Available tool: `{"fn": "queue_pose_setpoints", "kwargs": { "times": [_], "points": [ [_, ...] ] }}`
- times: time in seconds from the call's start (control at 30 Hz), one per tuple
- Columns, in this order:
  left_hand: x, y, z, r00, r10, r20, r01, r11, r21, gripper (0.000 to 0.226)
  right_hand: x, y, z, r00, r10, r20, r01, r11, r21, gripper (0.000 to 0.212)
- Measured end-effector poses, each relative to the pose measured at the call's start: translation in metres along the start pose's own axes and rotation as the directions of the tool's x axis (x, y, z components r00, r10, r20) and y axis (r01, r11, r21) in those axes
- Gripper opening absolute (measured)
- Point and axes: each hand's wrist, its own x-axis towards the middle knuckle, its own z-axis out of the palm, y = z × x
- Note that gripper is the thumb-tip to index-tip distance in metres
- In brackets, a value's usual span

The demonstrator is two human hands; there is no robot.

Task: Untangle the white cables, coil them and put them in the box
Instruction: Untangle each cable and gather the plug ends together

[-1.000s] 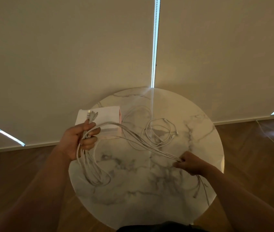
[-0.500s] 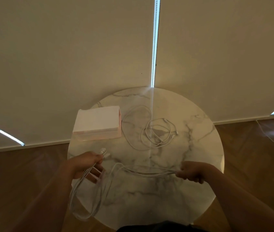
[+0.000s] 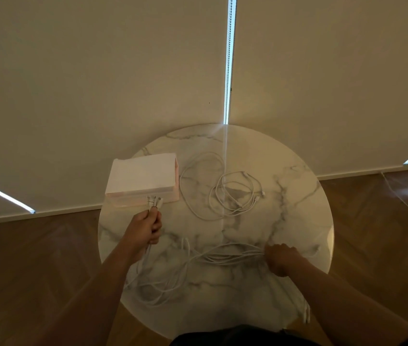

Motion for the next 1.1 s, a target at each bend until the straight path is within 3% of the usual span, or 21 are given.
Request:
{"fn": "queue_pose_setpoints", "kwargs": {
  "times": [0.1,0.23,0.47,0.63,0.8,0.9,0.97,1.03,1.1],
  "points": [
    [0.005,-0.006,0.005,0.998,-0.047,-0.040,0.047,0.999,-0.003,0.034,0.003,-0.003,0.003,0.998,0.011,-0.056,-0.015,0.997,-0.075,0.061],
    [0.011,-0.010,0.009,0.992,-0.118,-0.036,0.118,0.993,0.009,0.035,0.012,-0.007,-0.017,0.995,-0.053,-0.089,0.055,0.998,0.021,0.083],
    [0.024,-0.009,0.019,0.986,-0.169,-0.001,0.169,0.985,0.011,0.035,0.047,-0.022,-0.068,0.917,0.012,-0.399,0.132,0.935,0.331,0.031],
    [0.028,-0.009,0.027,0.982,-0.190,0.016,0.190,0.982,0.002,0.036,0.082,-0.040,-0.094,0.896,0.051,-0.440,0.126,0.923,0.363,0.031],
    [0.035,-0.020,0.033,0.975,-0.215,0.048,0.218,0.974,-0.061,0.040,0.111,-0.055,-0.094,0.920,0.124,-0.373,0.009,0.942,0.336,0.029],
    [0.036,-0.025,0.036,0.973,-0.223,0.065,0.229,0.968,-0.100,0.041,0.132,-0.051,-0.083,0.919,0.126,-0.373,0.026,0.926,0.376,0.034],
    [0.036,-0.026,0.037,0.973,-0.222,0.055,0.227,0.969,-0.098,0.042,0.126,-0.051,-0.093,0.899,0.177,-0.399,0.071,0.843,0.533,0.024],
    [0.038,-0.026,0.038,0.975,-0.219,0.046,0.223,0.970,-0.097,0.042,0.120,-0.051,-0.111,0.845,0.259,-0.468,0.154,0.720,0.676,0.009],
    [0.038,-0.024,0.039,0.975,-0.218,0.043,0.221,0.971,-0.093,0.042,0.110,-0.049,-0.133,0.777,0.338,-0.531,0.248,0.610,0.752,0.008]
  ]
}}
